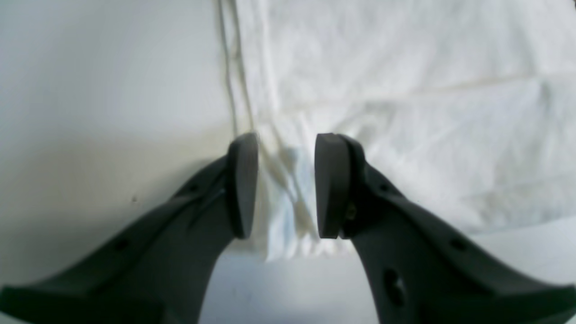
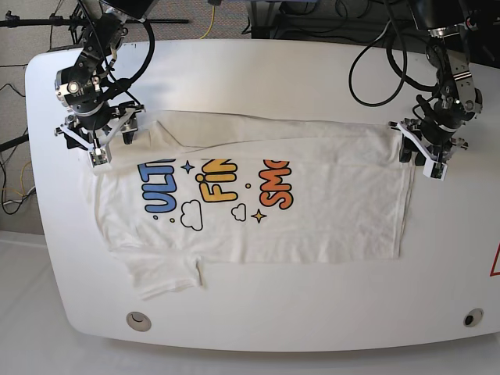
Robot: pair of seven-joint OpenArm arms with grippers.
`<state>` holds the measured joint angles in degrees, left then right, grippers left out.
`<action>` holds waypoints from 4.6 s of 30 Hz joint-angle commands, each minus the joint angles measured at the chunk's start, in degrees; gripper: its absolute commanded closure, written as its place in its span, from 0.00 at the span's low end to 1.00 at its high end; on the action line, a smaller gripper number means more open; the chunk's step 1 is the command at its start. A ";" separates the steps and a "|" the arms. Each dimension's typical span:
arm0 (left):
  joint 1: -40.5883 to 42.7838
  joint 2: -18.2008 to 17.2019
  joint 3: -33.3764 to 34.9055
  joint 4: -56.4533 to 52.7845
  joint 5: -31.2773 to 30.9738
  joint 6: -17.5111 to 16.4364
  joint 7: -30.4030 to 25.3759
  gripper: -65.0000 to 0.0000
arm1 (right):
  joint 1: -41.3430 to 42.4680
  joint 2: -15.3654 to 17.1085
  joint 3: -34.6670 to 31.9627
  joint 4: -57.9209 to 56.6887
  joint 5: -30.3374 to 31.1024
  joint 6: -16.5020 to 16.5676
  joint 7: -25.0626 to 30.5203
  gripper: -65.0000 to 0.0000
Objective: Fold the T-shirt properly
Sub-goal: 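Hold the shirt edge with both grippers and adjust the grip, then drag the held shirt edge with both grippers toward the arm bases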
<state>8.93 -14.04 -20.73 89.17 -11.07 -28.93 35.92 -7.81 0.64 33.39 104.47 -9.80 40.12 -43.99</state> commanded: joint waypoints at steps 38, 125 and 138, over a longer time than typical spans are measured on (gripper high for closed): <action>-0.52 -0.73 -0.71 0.79 0.08 -0.08 -1.02 0.69 | -0.51 1.46 1.92 -1.72 6.43 -0.12 1.67 0.34; 2.22 0.31 -0.93 -2.34 1.11 -0.32 0.67 0.62 | -1.14 3.97 9.17 -11.83 5.52 -0.12 7.08 0.32; 2.70 0.41 -0.26 -3.24 1.27 -0.04 0.98 0.84 | -0.19 3.62 8.24 -13.62 5.87 -0.12 7.28 0.29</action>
<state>11.42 -13.08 -21.37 86.15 -10.76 -29.15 35.07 -8.29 3.81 41.60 90.37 -3.46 40.07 -36.07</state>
